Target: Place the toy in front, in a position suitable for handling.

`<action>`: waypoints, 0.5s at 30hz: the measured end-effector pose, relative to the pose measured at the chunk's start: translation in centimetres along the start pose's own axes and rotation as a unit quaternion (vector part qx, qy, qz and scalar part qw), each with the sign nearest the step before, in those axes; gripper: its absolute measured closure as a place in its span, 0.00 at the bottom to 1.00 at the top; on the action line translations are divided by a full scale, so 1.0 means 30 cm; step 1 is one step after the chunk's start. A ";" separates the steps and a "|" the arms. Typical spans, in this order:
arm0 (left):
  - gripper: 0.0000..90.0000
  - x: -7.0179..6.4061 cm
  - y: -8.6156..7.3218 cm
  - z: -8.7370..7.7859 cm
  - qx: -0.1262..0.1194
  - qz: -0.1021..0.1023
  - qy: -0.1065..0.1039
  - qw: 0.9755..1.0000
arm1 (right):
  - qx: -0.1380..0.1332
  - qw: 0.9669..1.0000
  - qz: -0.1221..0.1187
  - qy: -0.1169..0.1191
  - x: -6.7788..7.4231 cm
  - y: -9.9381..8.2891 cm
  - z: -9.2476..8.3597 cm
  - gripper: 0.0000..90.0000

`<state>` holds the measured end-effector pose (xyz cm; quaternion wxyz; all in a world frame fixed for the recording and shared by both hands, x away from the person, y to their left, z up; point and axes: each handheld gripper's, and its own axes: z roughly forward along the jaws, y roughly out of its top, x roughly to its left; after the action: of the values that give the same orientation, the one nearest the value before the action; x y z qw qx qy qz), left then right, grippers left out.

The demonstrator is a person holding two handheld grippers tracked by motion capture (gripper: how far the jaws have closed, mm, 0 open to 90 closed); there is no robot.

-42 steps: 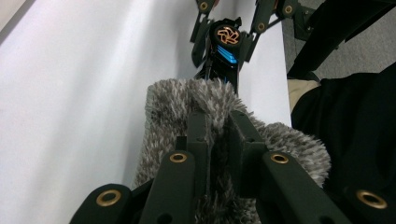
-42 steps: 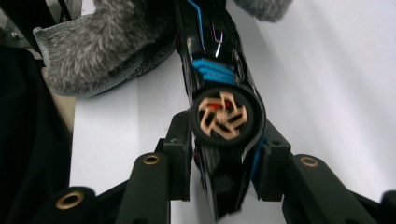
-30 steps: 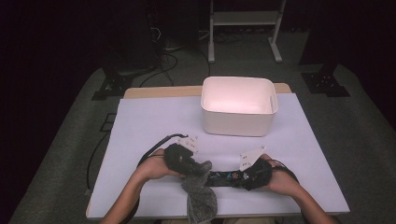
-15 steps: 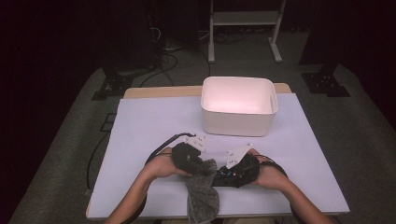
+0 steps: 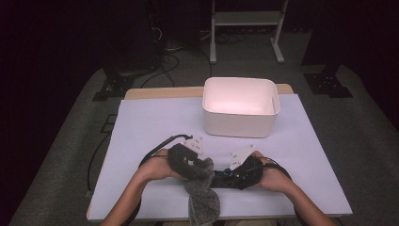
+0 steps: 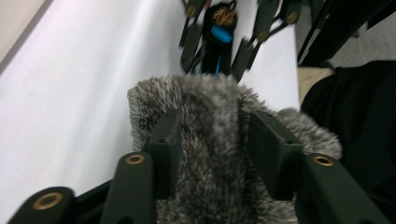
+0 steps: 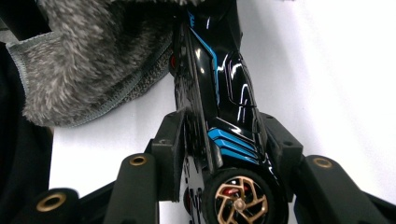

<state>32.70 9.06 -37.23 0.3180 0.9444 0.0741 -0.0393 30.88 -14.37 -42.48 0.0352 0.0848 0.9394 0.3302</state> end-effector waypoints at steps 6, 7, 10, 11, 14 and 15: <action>0.58 0.000 -0.001 0.009 0.002 -0.003 0.013 1.000 | 0.006 1.000 -0.002 -0.001 -0.004 0.008 0.004 0.60; 0.59 -0.001 0.001 0.010 0.003 -0.006 0.017 1.000 | 0.008 1.000 -0.006 -0.003 -0.004 0.014 0.007 0.58; 0.68 0.002 0.009 0.011 0.005 -0.001 0.020 1.000 | 0.009 1.000 -0.014 -0.006 -0.003 0.037 0.016 0.55; 0.73 -0.001 0.010 0.012 0.005 0.001 0.023 1.000 | 0.010 1.000 -0.017 -0.007 -0.004 0.049 0.021 0.55; 0.85 -0.008 0.010 0.013 0.000 0.006 0.021 1.000 | 0.013 1.000 -0.029 0.000 -0.008 0.078 0.034 0.57; 0.85 -0.009 0.008 0.014 -0.002 0.007 0.020 1.000 | 0.016 0.999 -0.029 0.002 -0.008 0.084 0.037 0.58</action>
<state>32.46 8.59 -37.37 0.3187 0.9448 0.0740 -0.0178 31.58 -11.81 -41.77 0.0412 0.0572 0.9467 0.3144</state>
